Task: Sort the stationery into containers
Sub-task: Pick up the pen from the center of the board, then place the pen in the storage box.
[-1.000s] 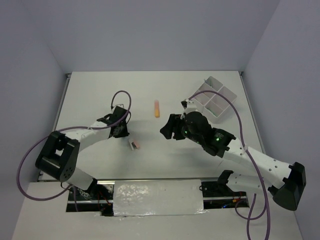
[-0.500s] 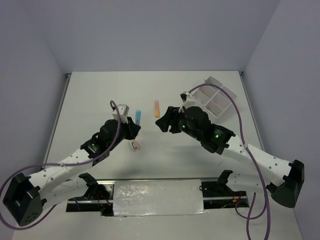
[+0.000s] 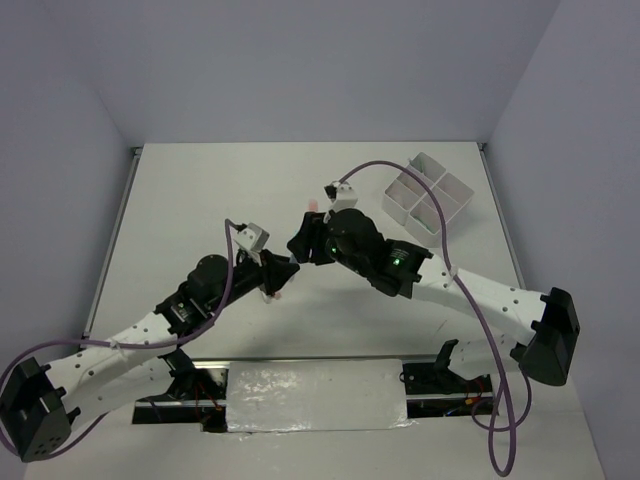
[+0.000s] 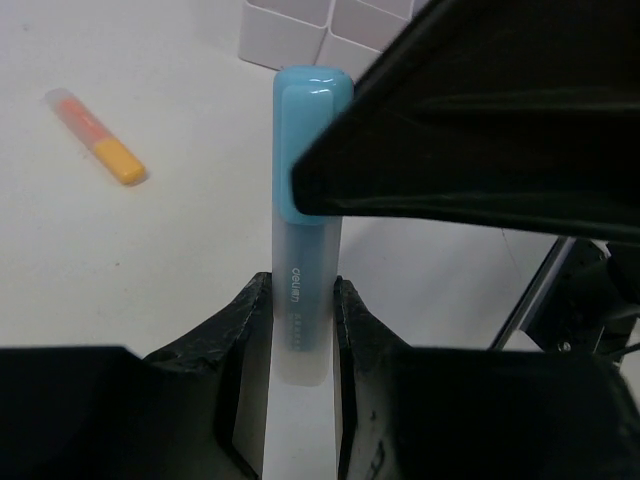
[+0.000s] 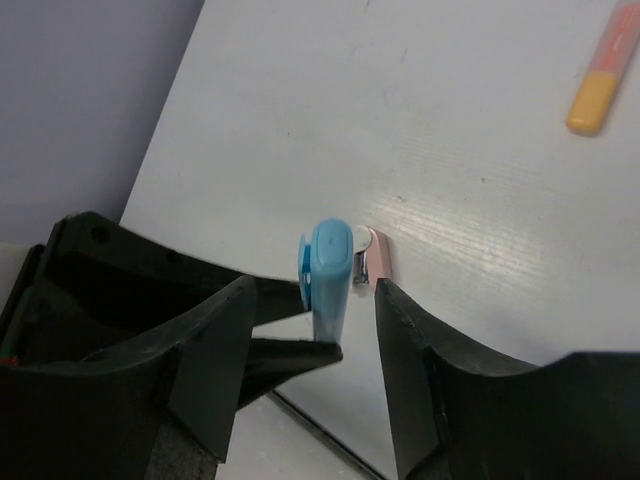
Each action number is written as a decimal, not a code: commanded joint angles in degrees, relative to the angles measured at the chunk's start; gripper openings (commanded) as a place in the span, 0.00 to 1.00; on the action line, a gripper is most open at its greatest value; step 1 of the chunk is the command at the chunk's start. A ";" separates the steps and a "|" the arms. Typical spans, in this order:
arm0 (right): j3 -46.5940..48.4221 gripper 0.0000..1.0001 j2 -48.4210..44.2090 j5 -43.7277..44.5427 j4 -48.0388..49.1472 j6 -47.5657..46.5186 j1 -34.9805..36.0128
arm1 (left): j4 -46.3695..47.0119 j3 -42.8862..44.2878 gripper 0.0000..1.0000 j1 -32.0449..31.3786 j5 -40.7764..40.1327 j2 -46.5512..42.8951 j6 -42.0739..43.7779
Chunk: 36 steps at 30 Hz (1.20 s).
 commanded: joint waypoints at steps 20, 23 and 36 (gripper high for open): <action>-2.81 0.00 -1.03 -3.29 10.35 0.23 -1.46 | -9.49 7.98 0.99 -1.74 -12.14 -1.01 -1.71; -4.66 0.00 -3.67 3.05 8.61 0.23 -7.69 | -24.77 15.10 0.99 -1.74 -21.27 1.45 -6.54; -3.88 0.00 3.88 39.63 17.98 0.23 -37.58 | -61.29 30.16 0.99 -1.65 -28.07 1.02 -10.00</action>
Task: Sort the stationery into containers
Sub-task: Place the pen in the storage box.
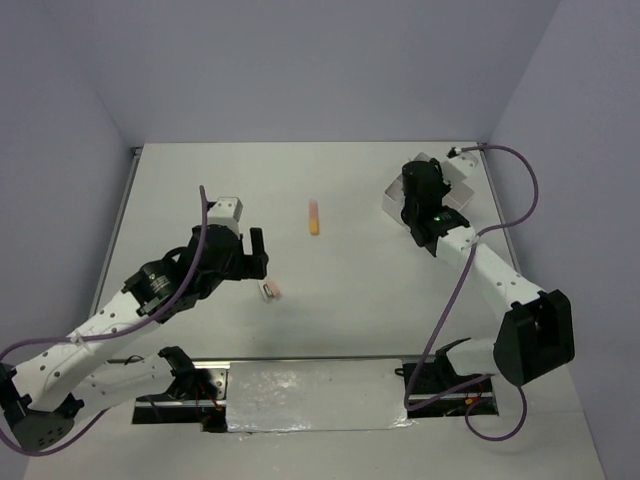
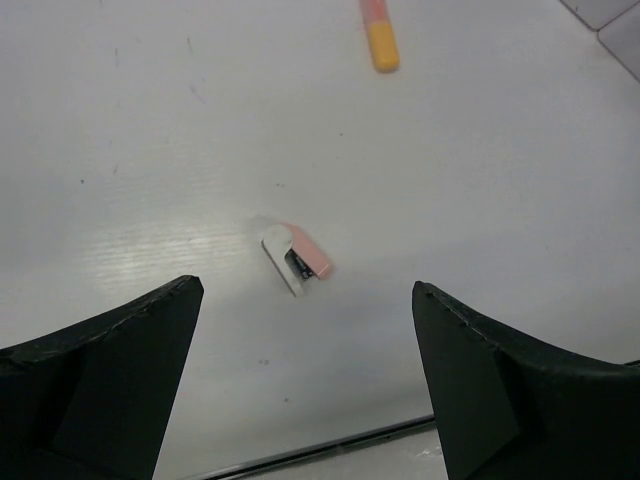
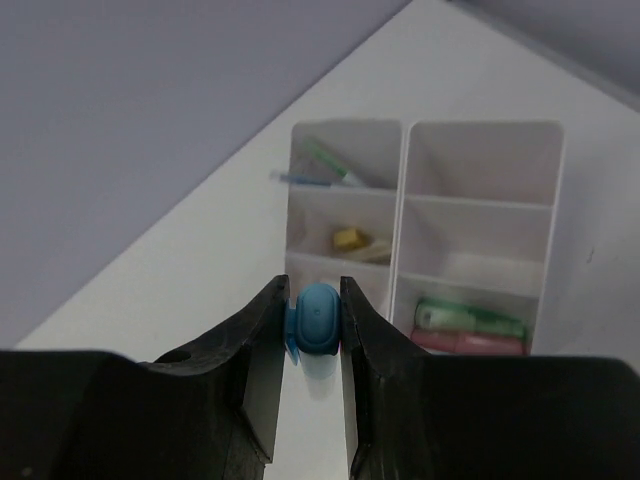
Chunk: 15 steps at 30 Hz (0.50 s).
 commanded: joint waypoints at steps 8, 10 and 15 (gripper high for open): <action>3.72 0.00 8.11 10.39 15.81 0.10 -9.19 | -2.73 -3.78 0.99 -0.32 1.80 -7.69 3.89; 5.21 0.00 10.04 10.66 12.57 0.10 -10.50 | -3.52 -3.60 0.99 -0.32 1.98 -5.94 3.80; 4.43 0.00 10.49 10.57 11.93 0.10 -11.65 | -3.97 -3.25 0.99 -0.40 2.42 -3.91 3.71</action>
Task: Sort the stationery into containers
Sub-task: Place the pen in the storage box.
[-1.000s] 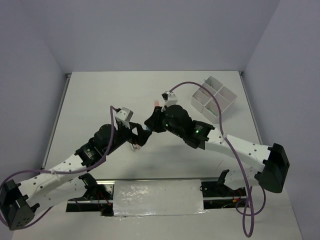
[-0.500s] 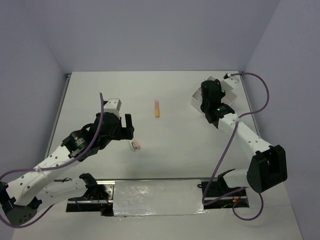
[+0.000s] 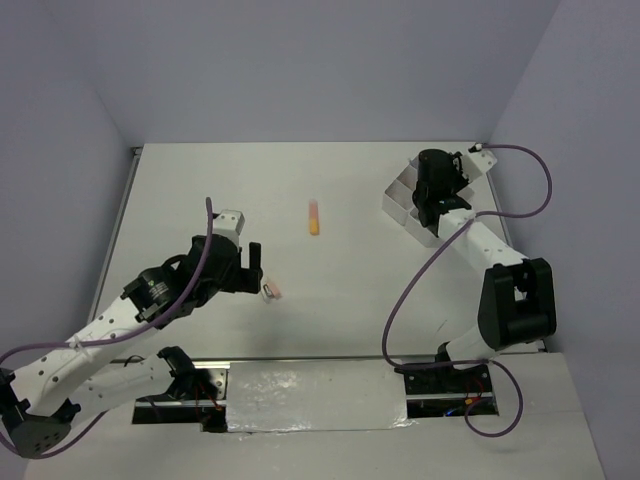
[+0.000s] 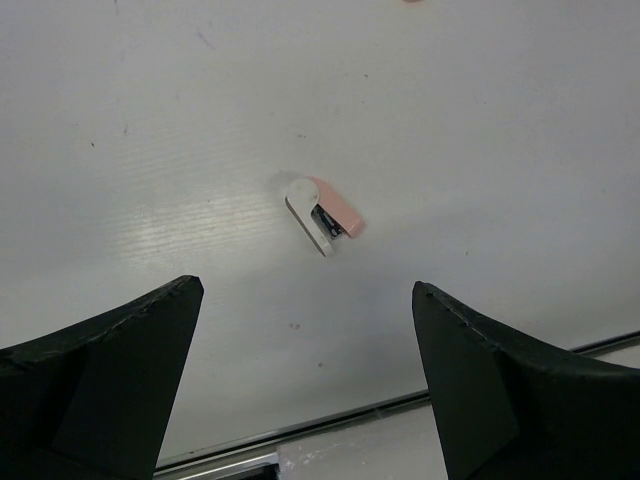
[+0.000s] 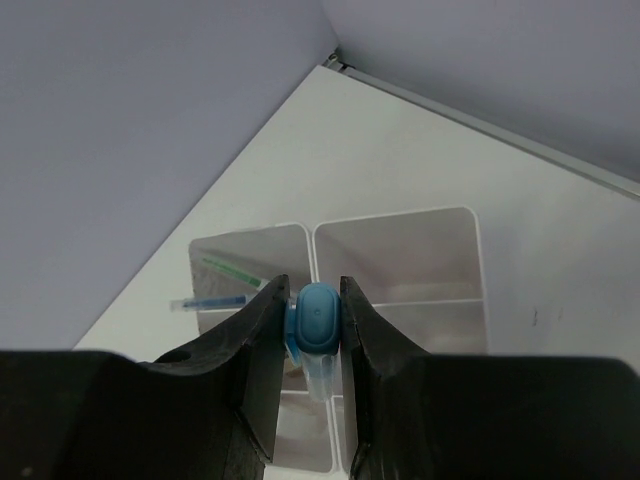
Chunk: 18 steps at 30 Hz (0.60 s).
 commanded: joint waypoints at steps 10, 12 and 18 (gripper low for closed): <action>1.36 0.00 0.92 6.28 0.08 0.30 -2.41 | 0.87 0.29 0.99 -0.27 1.70 -0.44 1.09; 2.76 0.00 2.41 6.54 -3.42 0.30 -2.68 | 0.96 0.12 0.99 -0.27 1.88 -0.52 1.17; 3.04 0.12 3.48 5.40 -5.37 0.30 -2.94 | 1.13 0.20 0.99 -0.19 2.32 0.09 1.44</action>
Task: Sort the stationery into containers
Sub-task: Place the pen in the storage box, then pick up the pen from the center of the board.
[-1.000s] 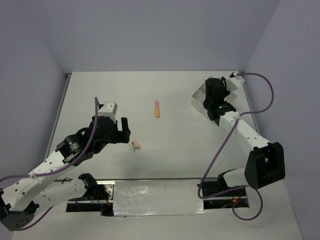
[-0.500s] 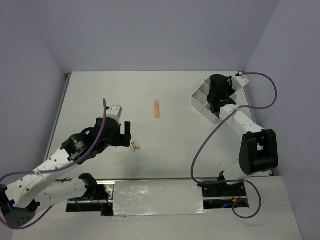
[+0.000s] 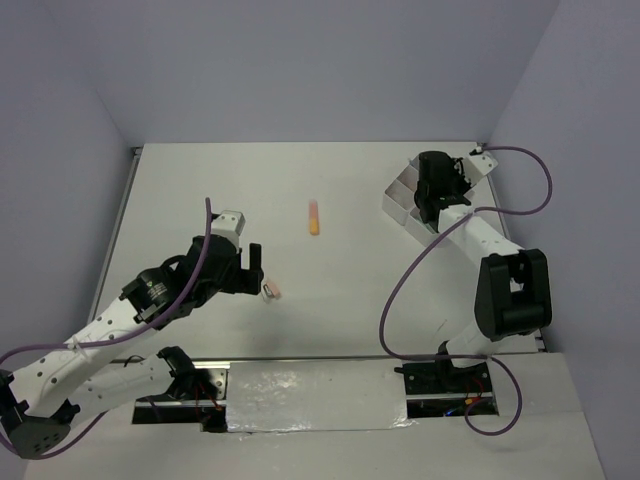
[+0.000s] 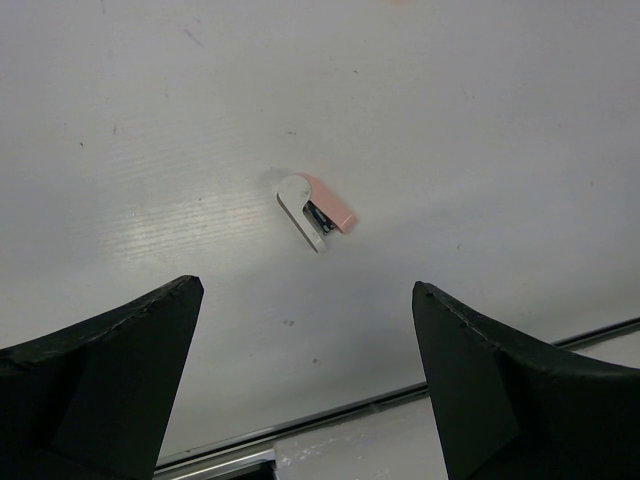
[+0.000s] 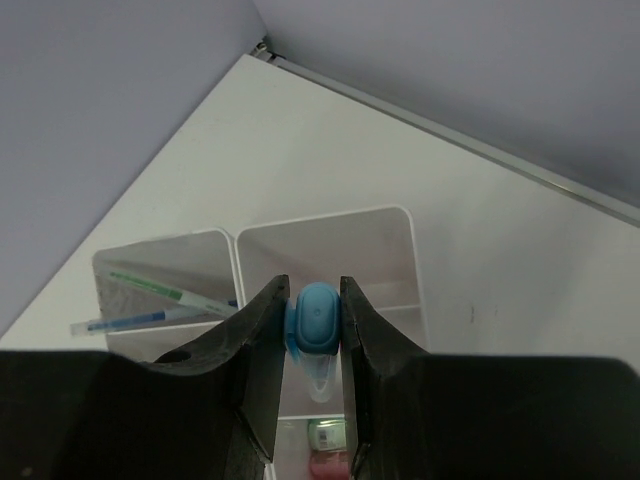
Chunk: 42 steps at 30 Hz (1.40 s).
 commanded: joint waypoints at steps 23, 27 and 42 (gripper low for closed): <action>12.01 0.64 -9.22 -17.09 -16.36 0.30 2.47 | 7.73 2.05 0.99 -0.14 1.03 9.65 -5.69; 13.36 0.70 -13.96 -30.83 -24.02 0.30 5.80 | 14.24 5.73 0.99 -0.14 1.91 19.32 -5.61; -14.77 0.70 -39.72 -66.45 -16.46 0.30 10.47 | 11.62 41.06 0.81 7.15 2.00 66.70 -0.08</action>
